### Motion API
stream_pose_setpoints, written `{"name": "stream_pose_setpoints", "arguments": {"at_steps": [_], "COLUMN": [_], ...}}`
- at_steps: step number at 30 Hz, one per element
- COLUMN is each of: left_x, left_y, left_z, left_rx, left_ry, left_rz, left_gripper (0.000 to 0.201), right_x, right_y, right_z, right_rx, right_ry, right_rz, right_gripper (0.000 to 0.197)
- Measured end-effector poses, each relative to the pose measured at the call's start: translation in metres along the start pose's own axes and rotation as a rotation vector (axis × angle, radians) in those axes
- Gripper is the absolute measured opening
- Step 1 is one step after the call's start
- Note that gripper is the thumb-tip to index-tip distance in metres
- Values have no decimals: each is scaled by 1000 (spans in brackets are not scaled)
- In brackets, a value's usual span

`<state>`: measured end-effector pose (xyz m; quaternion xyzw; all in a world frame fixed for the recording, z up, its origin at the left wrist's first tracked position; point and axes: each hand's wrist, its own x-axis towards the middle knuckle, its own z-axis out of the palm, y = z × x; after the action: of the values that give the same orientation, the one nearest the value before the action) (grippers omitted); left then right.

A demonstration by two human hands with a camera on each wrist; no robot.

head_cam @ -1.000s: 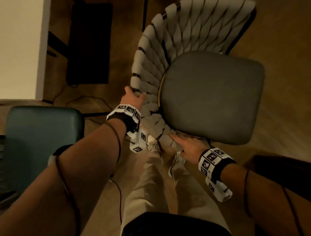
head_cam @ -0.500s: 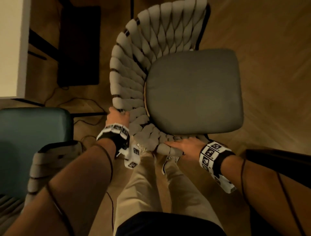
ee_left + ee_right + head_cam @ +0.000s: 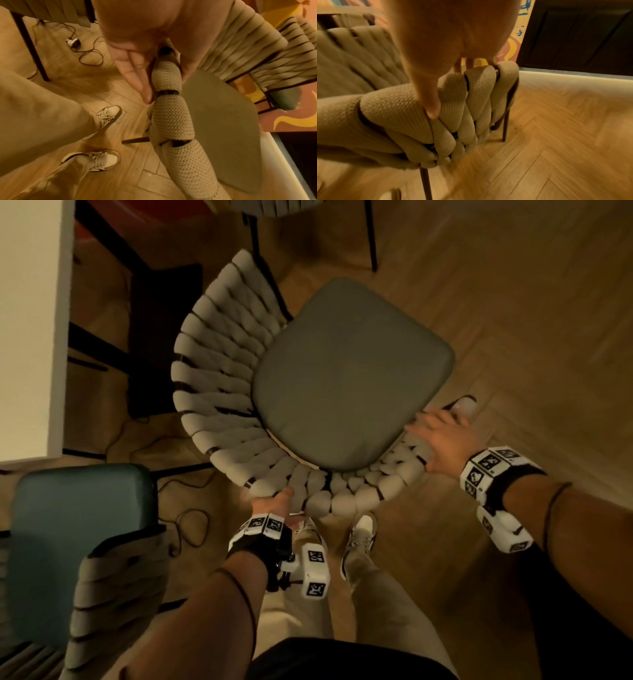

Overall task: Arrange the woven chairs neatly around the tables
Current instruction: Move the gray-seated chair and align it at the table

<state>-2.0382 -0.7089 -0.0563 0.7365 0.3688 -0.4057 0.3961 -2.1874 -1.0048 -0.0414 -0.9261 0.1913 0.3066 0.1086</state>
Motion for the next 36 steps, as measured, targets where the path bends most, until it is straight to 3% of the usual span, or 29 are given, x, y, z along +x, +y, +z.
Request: {"name": "stream_pose_setpoints", "arguments": {"at_steps": [3,6,7,9,10,11,13,15,17,21,24,28,32,36], "left_x": [-6,6,10,27,33,42,58,73,85,100,100,96,88,82], "left_y": [16,50,67,103,123,142,180,208,228,241,238,230,218,207], "left_z": [-3,-26,-34,-47,-53,-56,-59,-59,-62,-71,-70,-66,-64,-57], "left_rx": [44,91,100,124,158,202,281,340,440,573,560,491,449,398], "left_ry": [35,223,280,370,393,408,438,442,428,413,421,437,469,514], "left_rz": [62,222,261,298,301,323,352,359,395,433,404,351,269,160], "left_gripper": [54,77,81,80,77,72,64,59,50,36,34,34,36,38], "right_x": [-3,-14,-14,-8,-2,4,13,23,34,40,49,74,108,135], "right_y": [5,-21,-37,-71,-85,-94,-101,-101,-86,-78,-68,-46,-20,4], "right_z": [-1,3,7,14,19,20,21,13,30,27,19,-4,-22,-48], "right_rx": [429,1292,1584,1938,2028,2058,1966,1759,1459,1074,971,759,802,969], "right_ry": [268,496,496,397,353,305,257,-12,-168,-256,-242,-280,-275,-239], "right_rz": [301,686,818,1007,1060,1098,1156,1151,1100,995,981,899,921,872], "right_gripper": [107,103,103,116,114,98,64,73,90,83,81,61,97,74]}}
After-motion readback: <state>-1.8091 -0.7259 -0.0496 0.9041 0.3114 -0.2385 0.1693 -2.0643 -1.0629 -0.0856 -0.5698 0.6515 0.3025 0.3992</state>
